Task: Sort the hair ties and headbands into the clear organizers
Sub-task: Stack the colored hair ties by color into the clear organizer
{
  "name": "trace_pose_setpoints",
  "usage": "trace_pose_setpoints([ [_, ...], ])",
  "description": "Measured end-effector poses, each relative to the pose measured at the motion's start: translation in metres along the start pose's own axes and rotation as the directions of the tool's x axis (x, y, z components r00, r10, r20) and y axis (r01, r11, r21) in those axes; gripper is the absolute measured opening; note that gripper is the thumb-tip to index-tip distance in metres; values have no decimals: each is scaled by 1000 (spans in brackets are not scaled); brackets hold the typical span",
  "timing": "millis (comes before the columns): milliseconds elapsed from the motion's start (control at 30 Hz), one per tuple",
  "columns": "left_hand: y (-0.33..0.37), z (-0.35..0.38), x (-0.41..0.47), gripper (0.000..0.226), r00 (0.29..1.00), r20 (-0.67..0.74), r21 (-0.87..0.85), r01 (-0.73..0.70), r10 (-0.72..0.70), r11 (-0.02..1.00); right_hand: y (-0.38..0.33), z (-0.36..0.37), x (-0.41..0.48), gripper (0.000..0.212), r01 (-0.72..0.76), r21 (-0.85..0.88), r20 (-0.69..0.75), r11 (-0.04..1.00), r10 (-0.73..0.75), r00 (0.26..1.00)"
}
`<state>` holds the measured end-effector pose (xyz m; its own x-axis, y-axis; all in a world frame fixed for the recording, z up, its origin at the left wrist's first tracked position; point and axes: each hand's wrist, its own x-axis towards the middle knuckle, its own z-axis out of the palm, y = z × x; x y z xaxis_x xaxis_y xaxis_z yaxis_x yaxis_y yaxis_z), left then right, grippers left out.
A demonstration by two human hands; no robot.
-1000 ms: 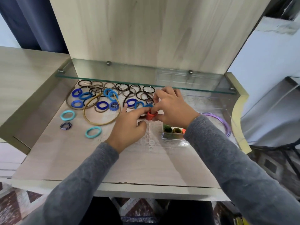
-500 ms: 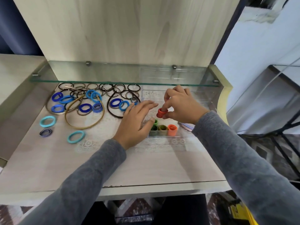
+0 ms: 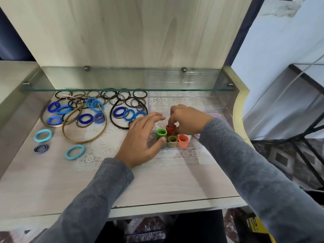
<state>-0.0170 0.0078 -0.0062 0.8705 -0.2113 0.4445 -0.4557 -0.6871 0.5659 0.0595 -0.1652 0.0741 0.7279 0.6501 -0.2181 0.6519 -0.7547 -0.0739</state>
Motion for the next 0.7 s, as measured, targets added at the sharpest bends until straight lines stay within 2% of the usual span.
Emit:
trace_pose_setpoints([
  [133,1,0,-1,65,998,59,16,-24,23,1000,-3,-7,0,26,-33,14,94,999,31,995],
  [300,0,1,-1,71,995,98,6,14,-14,1000,-13,-18,-8,44,-98,-24,223,995,101,970],
  [467,-1,1,-1,71,993,115,-13,17,-16,1000,-21,-21,-13,42,-130,-66,262,989,143,954],
  [700,0,1,0,67,995,103,-32,6,-2,999,-24,-19,-17,43,-151,-23,286,988,151,946],
])
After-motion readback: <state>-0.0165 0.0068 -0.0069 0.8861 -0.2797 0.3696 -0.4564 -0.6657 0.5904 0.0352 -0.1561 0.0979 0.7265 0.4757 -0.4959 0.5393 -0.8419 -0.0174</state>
